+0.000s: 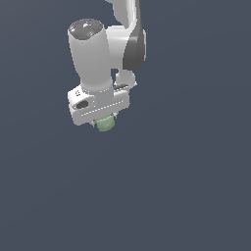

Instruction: Pick up the object and move it to a goal position.

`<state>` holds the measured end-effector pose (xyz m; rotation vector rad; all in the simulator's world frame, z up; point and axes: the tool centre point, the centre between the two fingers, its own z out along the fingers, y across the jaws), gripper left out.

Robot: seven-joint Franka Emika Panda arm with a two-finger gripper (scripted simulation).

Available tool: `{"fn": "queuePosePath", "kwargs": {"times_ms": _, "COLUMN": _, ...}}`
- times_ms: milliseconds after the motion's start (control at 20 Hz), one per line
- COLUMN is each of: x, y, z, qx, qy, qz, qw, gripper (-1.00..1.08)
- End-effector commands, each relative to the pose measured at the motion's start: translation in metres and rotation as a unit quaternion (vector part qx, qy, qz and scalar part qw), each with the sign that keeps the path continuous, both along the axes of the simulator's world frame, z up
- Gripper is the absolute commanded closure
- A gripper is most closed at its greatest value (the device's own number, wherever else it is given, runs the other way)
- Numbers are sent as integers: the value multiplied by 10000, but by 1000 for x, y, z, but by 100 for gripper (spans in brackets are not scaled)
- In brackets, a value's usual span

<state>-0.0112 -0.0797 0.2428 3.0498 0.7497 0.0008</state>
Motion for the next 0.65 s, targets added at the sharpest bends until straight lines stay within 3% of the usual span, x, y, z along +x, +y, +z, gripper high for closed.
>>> {"fn": "queuePosePath", "kwargs": {"times_ms": 0, "x": -8, "y": -1, "z": 17, "qx": 2, "qy": 4, "qz": 1, "qw": 10000, "gripper": 108}}
{"fn": "queuePosePath", "kwargs": {"times_ms": 600, "x": -24, "y": -5, "z": 55, "qx": 5, "qy": 4, "qz": 1, "qw": 10000, "gripper": 108}}
